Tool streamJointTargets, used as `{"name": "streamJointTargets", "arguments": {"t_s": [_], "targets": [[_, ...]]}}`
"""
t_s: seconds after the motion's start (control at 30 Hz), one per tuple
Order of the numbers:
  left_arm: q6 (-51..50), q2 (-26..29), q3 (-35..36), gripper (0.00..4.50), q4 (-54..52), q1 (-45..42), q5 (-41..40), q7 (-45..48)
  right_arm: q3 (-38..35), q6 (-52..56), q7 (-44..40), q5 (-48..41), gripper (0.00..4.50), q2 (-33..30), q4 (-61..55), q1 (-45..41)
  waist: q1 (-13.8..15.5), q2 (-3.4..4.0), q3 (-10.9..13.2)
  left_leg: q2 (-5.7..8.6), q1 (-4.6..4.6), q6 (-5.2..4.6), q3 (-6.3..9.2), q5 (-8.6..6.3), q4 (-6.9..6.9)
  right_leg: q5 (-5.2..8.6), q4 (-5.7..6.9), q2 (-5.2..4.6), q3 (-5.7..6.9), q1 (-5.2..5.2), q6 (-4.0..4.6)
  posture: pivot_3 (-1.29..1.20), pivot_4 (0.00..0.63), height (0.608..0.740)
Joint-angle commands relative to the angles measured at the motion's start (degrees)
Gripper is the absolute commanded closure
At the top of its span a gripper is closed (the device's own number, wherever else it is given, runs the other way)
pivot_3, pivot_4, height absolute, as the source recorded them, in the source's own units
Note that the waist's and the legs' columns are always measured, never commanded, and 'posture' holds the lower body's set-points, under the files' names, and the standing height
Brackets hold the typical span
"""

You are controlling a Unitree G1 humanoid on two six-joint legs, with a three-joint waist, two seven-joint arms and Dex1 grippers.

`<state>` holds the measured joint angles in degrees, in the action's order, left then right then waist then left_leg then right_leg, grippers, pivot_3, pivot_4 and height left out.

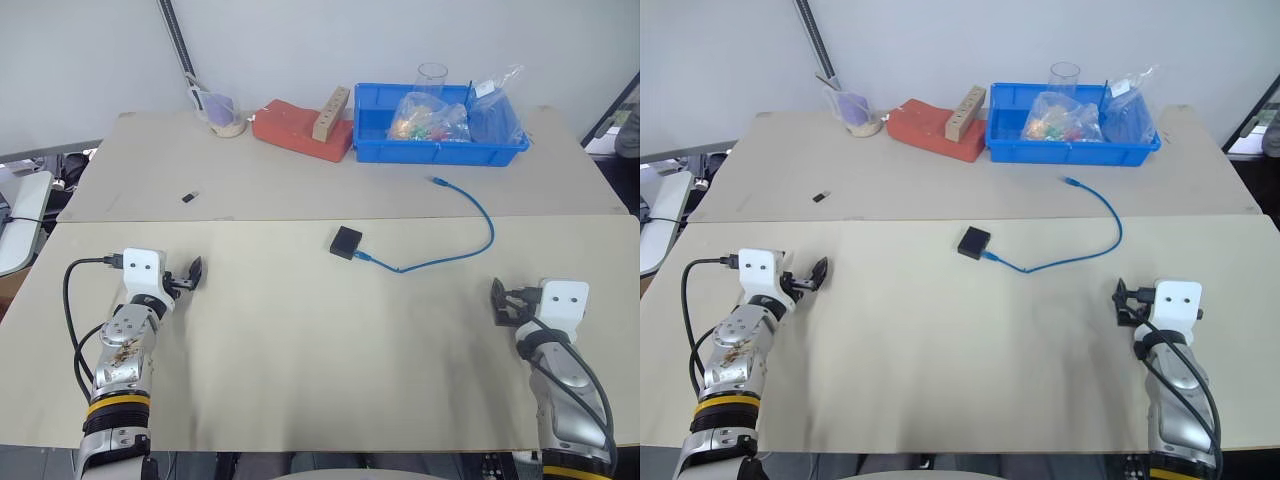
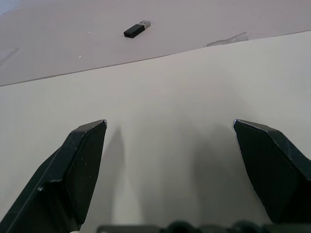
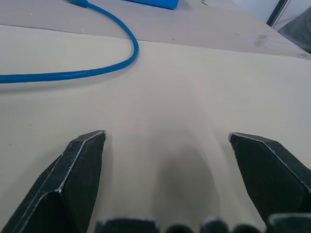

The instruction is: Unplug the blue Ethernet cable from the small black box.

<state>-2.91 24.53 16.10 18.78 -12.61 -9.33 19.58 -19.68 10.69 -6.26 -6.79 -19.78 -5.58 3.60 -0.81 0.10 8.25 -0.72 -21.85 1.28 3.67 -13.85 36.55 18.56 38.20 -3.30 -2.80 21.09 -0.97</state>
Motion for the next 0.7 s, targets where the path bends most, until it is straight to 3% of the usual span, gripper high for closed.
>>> {"name": "streamJointTargets", "arguments": {"t_s": [0.03, 0.1, 0.23, 0.4, 0.53, 0.7], "targets": [[-0.7, 0.3, 0.3, 0.06, -2.2, 1.0, -1.5, 1.3, -0.2, 0.1, -1.2, 0.1, 0.00, -1.3, -1.5, -0.1, 0.0, 0.00, 0.0, 0.00, 0.00, 0.00, 0.00, 0.00, 0.00, 0.00, 0.00, 0.00, 0.00, 0.00, 0.00, 0.00, 0.150, 0.740], [-1.1, 0.7, 0.2, 0.06, -4.6, 1.7, -3.6, 4.5, 0.2, 1.9, -4.2, -0.9, 0.00, -3.3, -4.2, 0.4, -0.1, 0.00, 0.0, 0.00, 0.00, 0.00, -0.01, 0.00, 0.00, 0.00, 0.00, 0.00, -0.01, 0.00, 0.00, 0.00, 0.150, 0.740], [-7.7, 6.6, -3.4, 0.06, -17.2, 3.0, -11.1, 19.8, 4.2, 12.2, -20.2, -9.7, 0.00, -13.2, -13.7, 0.1, -0.3, -0.02, 0.0, -0.04, -0.11, 0.00, -0.04, 0.00, 0.00, 0.00, -0.01, 0.04, -0.02, 0.06, 0.00, 0.00, 0.150, 0.740], [-12.8, 14.2, -7.0, 0.06, -24.4, 2.2, -15.8, 32.7, 9.6, 22.5, -33.7, -17.7, 0.00, -23.0, -15.8, -7.5, -0.6, -0.02, 0.0, -0.08, 0.06, -0.01, -0.01, 0.00, 0.00, 0.00, -0.06, 0.11, -0.01, -0.07, 0.00, 0.00, 0.150, 0.740], [-15.1, 17.9, -10.2, 0.06, -27.4, -2.1, -18.3, 40.9, 18.9, 27.1, -39.8, -18.2, 0.00, -23.0, -9.7, -20.3, -1.2, -0.12, 0.1, -0.09, 0.06, -0.02, -0.01, -0.01, -0.01, 0.00, -0.10, 0.14, -0.01, -0.08, 0.00, 0.00, 0.150, 0.740], [-18.0, 19.5, -11.9, 0.06, -31.1, -7.0, -20.7, 45.0, 28.8, 23.7, -45.0, -12.5, 0.00, -18.8, 3.7, -33.0, -1.4, -0.21, 0.2, -0.09, -0.05, -0.04, 0.10, -0.02, 0.04, 0.00, -0.13, 0.16, 0.08, -0.07, 0.00, 0.00, 0.150, 0.740]]}}
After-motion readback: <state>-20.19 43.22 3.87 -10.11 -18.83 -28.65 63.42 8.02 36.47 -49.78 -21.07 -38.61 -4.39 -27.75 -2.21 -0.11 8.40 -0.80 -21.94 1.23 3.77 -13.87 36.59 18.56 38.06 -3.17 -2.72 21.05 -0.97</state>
